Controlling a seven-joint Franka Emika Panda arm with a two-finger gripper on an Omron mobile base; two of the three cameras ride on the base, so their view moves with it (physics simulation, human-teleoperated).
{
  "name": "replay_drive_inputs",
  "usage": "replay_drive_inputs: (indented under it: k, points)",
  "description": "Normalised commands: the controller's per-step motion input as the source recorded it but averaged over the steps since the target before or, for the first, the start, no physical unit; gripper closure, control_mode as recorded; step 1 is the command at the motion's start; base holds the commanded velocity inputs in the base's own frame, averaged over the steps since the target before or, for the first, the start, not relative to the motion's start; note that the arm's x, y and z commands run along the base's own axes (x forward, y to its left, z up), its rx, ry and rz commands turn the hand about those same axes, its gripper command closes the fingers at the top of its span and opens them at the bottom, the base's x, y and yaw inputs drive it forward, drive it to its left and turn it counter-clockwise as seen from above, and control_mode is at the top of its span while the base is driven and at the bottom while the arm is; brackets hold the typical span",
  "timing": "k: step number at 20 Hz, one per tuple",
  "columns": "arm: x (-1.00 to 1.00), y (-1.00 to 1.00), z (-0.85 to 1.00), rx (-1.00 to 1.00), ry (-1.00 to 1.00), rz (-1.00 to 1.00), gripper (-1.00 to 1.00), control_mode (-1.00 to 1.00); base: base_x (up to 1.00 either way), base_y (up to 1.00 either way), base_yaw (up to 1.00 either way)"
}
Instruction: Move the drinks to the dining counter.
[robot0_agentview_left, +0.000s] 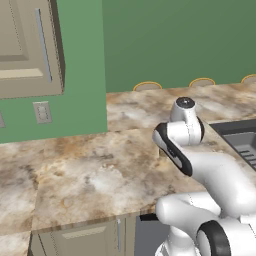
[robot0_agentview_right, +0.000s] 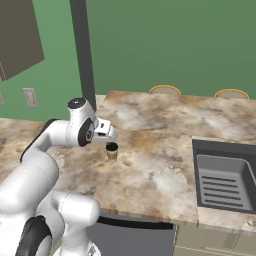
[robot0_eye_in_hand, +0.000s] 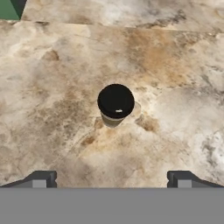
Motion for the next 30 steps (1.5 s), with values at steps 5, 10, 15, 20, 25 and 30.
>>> replay_drive_inputs:
  k: [5,10,15,20,25,30]
  points:
    - [0.18,0.00,-0.07,0.00,0.05,-0.04,-1.00,-1.00,0.00,0.00,0.00]
    - [0.15,-0.07,-0.13,0.07,0.05,-0.04,-1.00,-1.00,0.00,0.00,0.00]
    - [0.12,-0.20,-0.32,0.11,0.01,-0.02,-1.00,-1.00,0.00,0.00,0.00]
    - [0.26,-0.05,-0.36,0.01,0.00,-0.01,-1.00,-1.00,0.00,0.00,0.00]
    - [0.37,0.06,-0.17,0.00,0.00,0.00,-1.00,-1.00,0.00,0.00,0.00]
    - [0.40,0.02,-0.07,0.00,0.00,0.00,-1.00,-1.00,0.00,0.00,0.00]
